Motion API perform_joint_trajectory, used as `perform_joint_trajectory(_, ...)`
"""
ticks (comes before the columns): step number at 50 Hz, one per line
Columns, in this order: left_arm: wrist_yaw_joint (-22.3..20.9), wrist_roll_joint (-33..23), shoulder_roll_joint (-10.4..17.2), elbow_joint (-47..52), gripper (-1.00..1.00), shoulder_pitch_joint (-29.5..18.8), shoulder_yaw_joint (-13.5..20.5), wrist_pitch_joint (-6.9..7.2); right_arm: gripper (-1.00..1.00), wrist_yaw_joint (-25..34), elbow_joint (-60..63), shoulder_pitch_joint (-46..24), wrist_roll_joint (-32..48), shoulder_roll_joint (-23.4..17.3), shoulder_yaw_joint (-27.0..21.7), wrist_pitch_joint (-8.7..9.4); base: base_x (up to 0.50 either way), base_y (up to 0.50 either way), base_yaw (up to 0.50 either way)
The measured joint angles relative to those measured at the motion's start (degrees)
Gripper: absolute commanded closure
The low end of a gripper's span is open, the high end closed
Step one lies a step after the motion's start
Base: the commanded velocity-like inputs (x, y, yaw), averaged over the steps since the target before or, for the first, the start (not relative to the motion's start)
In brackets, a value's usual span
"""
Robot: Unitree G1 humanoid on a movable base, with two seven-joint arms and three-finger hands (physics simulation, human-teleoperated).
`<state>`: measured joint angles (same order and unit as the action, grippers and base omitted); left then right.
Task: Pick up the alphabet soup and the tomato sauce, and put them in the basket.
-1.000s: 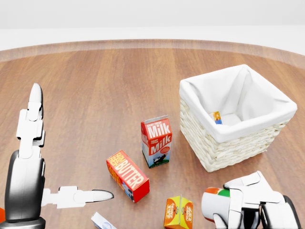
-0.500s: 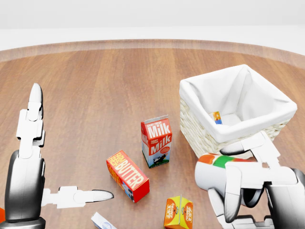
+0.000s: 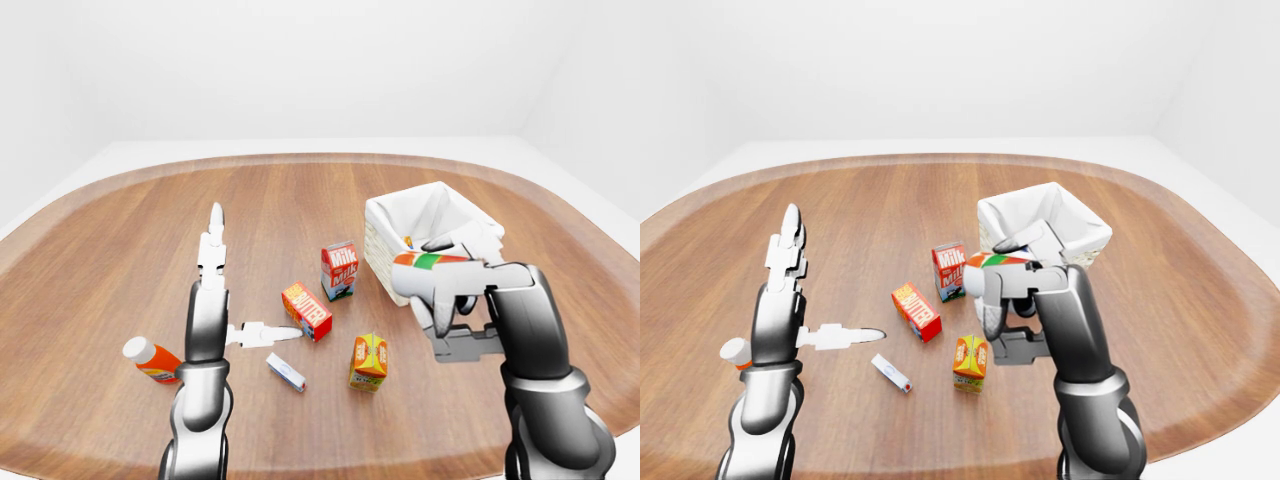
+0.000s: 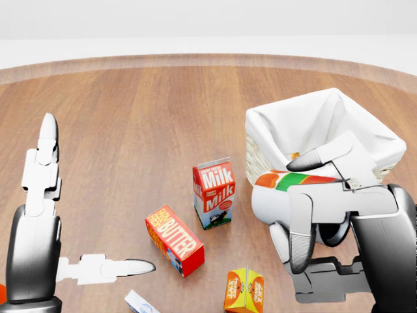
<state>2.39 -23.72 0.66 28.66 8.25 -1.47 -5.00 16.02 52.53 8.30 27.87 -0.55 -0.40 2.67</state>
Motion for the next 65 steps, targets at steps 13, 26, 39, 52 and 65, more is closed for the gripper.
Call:
perform_joint_trajectory(13,-0.1,0.0,0.0,0.2,-1.0,0.1,-0.1,0.0,1.0,1.1,-3.3,-7.5,3.1,-1.4,0.2,2.32,0.0,0.0,0.0)
perform_joint_trajectory(26,-0.1,0.0,0.0,0.1,-1.0,0.0,-0.1,0.0,1.0,1.1,-11.7,-15.8,5.3,-3.6,-1.5,2.32,0.0,0.0,0.0)
perform_joint_trajectory(39,-0.1,0.0,0.0,0.1,-1.0,0.0,0.0,0.0,1.0,0.5,-18.7,-22.9,5.6,-5.9,-3.5,2.32,0.0,0.0,0.0)
perform_joint_trajectory(52,-0.1,0.1,0.0,0.1,-1.0,0.0,0.0,0.0,1.0,-1.5,-24.7,-28.9,6.1,-7.9,-4.5,2.32,0.0,0.0,0.0)
perform_joint_trajectory(65,-0.2,0.1,0.0,0.1,-1.0,0.0,0.0,0.0,1.0,-7.0,-35.8,-35.2,6.3,-10.7,-5.6,1.34,0.0,0.0,0.0)
